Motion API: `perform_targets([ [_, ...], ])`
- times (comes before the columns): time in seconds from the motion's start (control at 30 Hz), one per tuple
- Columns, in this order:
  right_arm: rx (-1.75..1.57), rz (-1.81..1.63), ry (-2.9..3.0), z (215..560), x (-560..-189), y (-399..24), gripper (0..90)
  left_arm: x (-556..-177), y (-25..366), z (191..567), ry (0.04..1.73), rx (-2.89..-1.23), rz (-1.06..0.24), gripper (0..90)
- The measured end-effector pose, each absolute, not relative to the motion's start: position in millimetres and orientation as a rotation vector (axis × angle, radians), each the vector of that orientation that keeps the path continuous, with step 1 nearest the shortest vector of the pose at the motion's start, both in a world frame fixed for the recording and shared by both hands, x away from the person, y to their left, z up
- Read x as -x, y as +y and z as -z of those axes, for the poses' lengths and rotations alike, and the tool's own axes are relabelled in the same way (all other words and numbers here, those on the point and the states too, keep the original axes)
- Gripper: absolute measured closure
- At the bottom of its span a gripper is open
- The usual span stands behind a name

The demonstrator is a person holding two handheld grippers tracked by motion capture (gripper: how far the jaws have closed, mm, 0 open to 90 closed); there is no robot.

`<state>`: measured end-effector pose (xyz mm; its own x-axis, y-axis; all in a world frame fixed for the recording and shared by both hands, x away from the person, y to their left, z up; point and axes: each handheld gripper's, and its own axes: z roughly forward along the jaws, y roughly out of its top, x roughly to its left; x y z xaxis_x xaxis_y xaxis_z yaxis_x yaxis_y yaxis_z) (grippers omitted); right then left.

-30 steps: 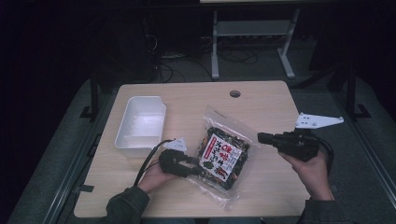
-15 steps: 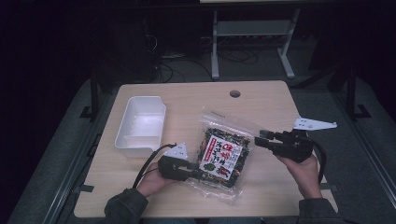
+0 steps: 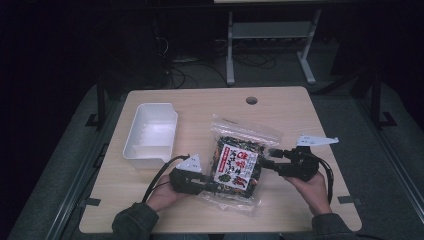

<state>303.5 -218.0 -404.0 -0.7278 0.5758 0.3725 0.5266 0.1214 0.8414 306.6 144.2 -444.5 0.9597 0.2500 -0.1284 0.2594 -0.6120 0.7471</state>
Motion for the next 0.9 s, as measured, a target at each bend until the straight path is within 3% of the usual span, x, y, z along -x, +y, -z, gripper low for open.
perform_targets([
  [0.6,-1.139,-1.718,2.386,418.3,-310.5,-202.1,39.8,-303.6,142.8,443.9,0.332,-2.259,-0.004,69.6],
  [0.9,-1.066,-1.725,2.465,420.5,-307.7,-190.8,53.5,-306.5,144.9,446.5,0.352,-2.256,0.004,69.9],
])
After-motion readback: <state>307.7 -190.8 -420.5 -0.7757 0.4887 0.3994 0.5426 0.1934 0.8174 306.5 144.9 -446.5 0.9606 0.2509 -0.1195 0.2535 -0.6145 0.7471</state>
